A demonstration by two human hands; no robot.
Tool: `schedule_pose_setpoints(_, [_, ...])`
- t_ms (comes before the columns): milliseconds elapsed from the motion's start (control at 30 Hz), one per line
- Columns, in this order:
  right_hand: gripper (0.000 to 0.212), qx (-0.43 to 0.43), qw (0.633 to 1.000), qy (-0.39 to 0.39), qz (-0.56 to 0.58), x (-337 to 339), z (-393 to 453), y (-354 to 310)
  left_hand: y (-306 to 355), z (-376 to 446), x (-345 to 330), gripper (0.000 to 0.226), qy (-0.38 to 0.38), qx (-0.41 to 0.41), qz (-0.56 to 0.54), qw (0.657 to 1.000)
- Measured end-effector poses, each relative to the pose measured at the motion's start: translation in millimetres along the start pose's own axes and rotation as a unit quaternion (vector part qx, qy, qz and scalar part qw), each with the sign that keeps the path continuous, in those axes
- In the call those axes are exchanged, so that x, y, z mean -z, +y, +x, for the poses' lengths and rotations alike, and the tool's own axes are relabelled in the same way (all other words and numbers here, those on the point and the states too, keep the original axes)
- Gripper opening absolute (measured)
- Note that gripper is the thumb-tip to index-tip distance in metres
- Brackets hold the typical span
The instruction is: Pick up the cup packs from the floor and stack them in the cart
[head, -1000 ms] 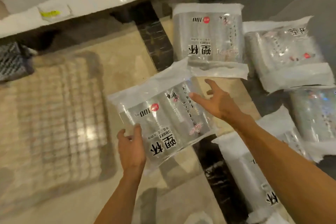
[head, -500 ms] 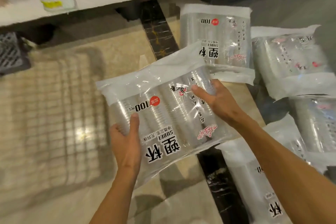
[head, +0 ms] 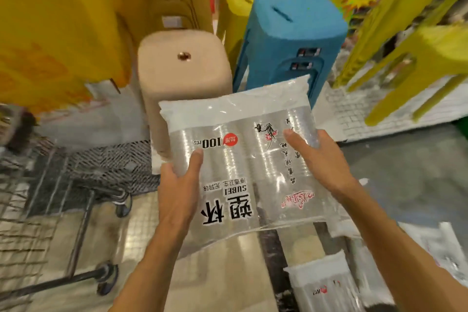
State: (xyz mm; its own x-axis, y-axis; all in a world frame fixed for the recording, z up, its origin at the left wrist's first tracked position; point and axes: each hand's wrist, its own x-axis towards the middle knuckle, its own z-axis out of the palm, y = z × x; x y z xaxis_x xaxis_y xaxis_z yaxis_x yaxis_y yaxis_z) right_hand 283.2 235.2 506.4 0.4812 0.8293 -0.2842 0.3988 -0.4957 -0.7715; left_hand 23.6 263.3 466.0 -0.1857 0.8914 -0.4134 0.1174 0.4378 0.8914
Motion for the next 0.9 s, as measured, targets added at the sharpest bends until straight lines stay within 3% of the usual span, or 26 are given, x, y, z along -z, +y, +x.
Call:
schedule_pose_setpoints(100, [0.072, 0.048, 0.999, -0.007, -0.002, 25, -29, -123, 110, -21, 62, 0.06, 0.02, -0.025, 0.0, 0.999])
schedule_pose_setpoints(167, [0.066, 0.072, 0.997, -0.018, 0.0, 31, -50, -200, 171, -34, 109, 0.059, 0.035, -0.042, -0.009, 0.998])
schedule_pose_setpoints(300, [0.073, 0.13, 0.991, -0.034, 0.0, 18, -93, -330, 251, -55, 212, 0.078, 0.066, -0.071, -0.042, 0.994])
schedule_pose_setpoints(367, [0.076, 0.154, 0.986, -0.057, -0.002, -2, -114, -383, 278, -70, 263, 0.077, 0.102, -0.072, -0.053, 0.991])
schedule_pose_setpoints(500, [0.082, 0.204, 0.972, -0.115, 0.006, -51, -159, -466, 307, -96, 359, 0.066, 0.178, -0.083, -0.038, 0.98])
schedule_pose_setpoints(633, [0.078, 0.247, 0.952, -0.183, -0.01, -112, -187, -529, 312, -104, 442, 0.103, 0.251, -0.071, -0.05, 0.964])
schedule_pose_setpoints(733, [0.104, 0.291, 0.928, -0.232, -0.036, -167, -203, -571, 303, -108, 489, 0.096, 0.304, -0.06, -0.084, 0.947])
schedule_pose_setpoints(900, [0.104, 0.34, 0.882, -0.319, -0.061, -261, -221, -622, 281, -102, 547, 0.078, 0.393, -0.038, -0.115, 0.912])
